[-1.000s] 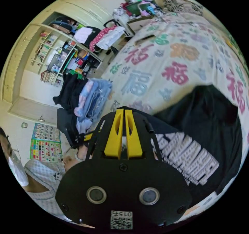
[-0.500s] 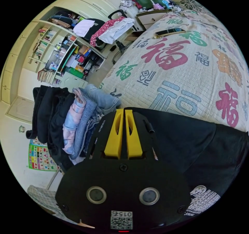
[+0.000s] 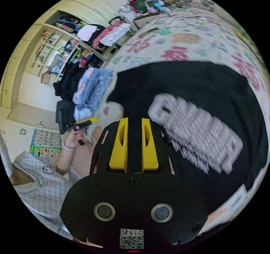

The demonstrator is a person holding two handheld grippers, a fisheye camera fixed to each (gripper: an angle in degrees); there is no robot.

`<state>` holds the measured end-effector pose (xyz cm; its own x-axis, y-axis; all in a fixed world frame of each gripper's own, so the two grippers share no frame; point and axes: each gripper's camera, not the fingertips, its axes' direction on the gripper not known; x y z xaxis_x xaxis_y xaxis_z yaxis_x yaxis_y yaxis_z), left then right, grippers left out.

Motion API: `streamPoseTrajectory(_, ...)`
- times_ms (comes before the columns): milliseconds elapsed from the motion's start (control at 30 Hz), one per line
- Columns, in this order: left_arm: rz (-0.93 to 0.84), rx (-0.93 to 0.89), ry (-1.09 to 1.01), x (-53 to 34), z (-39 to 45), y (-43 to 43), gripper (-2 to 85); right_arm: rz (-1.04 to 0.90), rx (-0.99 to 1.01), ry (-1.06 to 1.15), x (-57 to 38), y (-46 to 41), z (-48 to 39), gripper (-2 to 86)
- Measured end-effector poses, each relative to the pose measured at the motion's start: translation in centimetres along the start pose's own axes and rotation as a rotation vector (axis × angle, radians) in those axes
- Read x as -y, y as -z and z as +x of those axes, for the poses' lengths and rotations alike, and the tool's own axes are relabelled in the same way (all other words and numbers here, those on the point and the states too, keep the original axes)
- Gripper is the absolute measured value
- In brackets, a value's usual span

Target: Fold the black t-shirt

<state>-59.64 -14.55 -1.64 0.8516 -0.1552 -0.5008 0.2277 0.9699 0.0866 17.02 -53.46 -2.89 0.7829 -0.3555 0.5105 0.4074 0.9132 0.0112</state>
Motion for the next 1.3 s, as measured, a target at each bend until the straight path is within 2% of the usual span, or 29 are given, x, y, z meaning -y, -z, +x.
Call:
streamPoseTrajectory(100, -0.204, 0.09, -0.105, -2.4, 4.4, -2.5, 6.9, -0.038, -0.158, -0.252, -13.2, 3.2, 5.9, 8.5)
streamPoseTrajectory(167, -0.257, 0.106, -0.133, -3.0, 6.6, -3.3, 7.1, -0.049, -0.207, -0.389, -20.6, 4.6, 8.6, 8.8)
streamPoseTrajectory(267, -0.318, 0.138, -0.133, -2.9, 9.2, -4.6, 8.1, -0.08, -0.199, -0.543, -29.8, 5.3, 12.0, 9.6)
streamPoseTrajectory(367, -0.387, 0.189, -0.107, -3.2, 10.7, -6.0, 9.3, -0.027, -0.16, -0.607, -35.6, 5.8, 14.1, 9.5)
streamPoseTrajectory(467, -0.429, 0.245, -0.094, -3.6, 12.1, -7.6, 10.0, -0.023, -0.105, -0.613, -38.6, 5.6, 15.9, 8.7)
streamPoseTrajectory(567, -0.521, 0.218, -0.065, -3.9, 12.9, -10.5, 9.4, -0.048, -0.102, -0.598, -40.6, 6.1, 17.0, 6.8)
streamPoseTrajectory(633, -0.554, 0.219, -0.054, -4.1, 13.4, -12.0, 7.1, -0.046, -0.056, -0.566, -42.0, 6.7, 17.5, 2.1)
streamPoseTrajectory(767, -0.558, 0.257, -0.077, -4.3, 14.9, -13.0, 0.3, -0.01, 0.008, -0.579, -45.8, 8.6, 18.9, -0.3)
streamPoseTrajectory(900, -0.55, 0.281, -0.134, -4.7, 16.9, -12.0, -0.7, 0.014, -0.009, -0.547, -49.4, 10.3, 19.0, -0.8)
streamPoseTrajectory(1033, -0.559, 0.26, -0.139, -5.1, 17.6, -11.2, -0.8, -0.062, -0.095, -0.446, -51.3, 11.2, 18.0, -0.9)
streamPoseTrajectory(1100, -0.681, 0.383, -0.18, -6.1, 17.6, -12.0, -0.8, -0.092, -0.133, -0.412, -52.5, 11.6, 17.8, -0.9)
streamPoseTrajectory(1133, -0.691, 0.387, -0.18, -6.3, 17.5, -12.2, -0.7, -0.096, -0.136, -0.412, -52.8, 11.6, 17.9, -0.9)
streamPoseTrajectory(1267, -0.568, 0.223, -0.05, -6.4, 17.3, -12.1, 0.3, -0.102, -0.144, -0.468, -54.7, 10.7, 19.5, 0.0)
streamPoseTrajectory(1300, -0.542, 0.234, -0.045, -6.2, 17.8, -12.2, 2.0, -0.102, -0.145, -0.491, -55.3, 10.5, 20.0, 0.9)
